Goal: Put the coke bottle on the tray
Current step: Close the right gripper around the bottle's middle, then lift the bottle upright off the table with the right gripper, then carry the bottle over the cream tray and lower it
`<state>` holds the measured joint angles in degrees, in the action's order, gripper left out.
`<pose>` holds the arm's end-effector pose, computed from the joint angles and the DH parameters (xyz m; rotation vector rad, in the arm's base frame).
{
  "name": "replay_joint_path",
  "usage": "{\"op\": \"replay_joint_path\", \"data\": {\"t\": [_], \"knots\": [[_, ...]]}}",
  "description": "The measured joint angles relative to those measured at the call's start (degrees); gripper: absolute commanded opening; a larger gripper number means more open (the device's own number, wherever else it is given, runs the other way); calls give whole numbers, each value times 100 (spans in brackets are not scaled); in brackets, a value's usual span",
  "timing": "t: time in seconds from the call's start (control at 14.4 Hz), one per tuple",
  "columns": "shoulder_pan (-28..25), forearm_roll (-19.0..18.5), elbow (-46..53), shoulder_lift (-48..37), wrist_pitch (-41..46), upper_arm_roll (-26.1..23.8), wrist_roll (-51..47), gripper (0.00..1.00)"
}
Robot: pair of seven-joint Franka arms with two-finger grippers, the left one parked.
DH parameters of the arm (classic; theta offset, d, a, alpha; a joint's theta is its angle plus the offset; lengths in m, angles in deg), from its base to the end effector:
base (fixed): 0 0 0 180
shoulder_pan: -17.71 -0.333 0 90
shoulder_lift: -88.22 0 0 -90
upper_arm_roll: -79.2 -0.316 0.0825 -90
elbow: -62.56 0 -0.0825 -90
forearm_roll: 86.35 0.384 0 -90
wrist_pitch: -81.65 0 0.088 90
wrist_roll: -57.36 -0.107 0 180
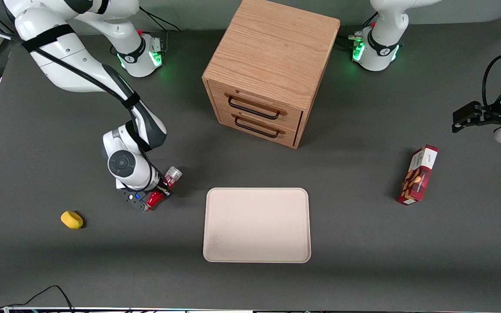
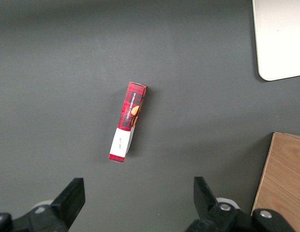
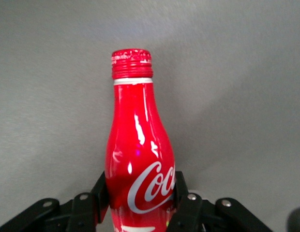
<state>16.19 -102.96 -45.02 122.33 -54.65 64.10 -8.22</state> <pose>0.6053 0.1701 0.1949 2.8935 -1.0172 -0.0266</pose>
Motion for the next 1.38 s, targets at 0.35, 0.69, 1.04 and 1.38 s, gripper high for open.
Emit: {"op": "replay_joint_path", "data": {"t": [0.35,0.69,1.04,1.38], "knots": [[25,18,622,-767,1613,-21,1040,0],[5,618,2072,-1420,3429,-214,2652,0],[-23,798,3277,-991,3891,-858,3041,0],[-281,797,3828,199,3135,-1221,3038,0]]}}
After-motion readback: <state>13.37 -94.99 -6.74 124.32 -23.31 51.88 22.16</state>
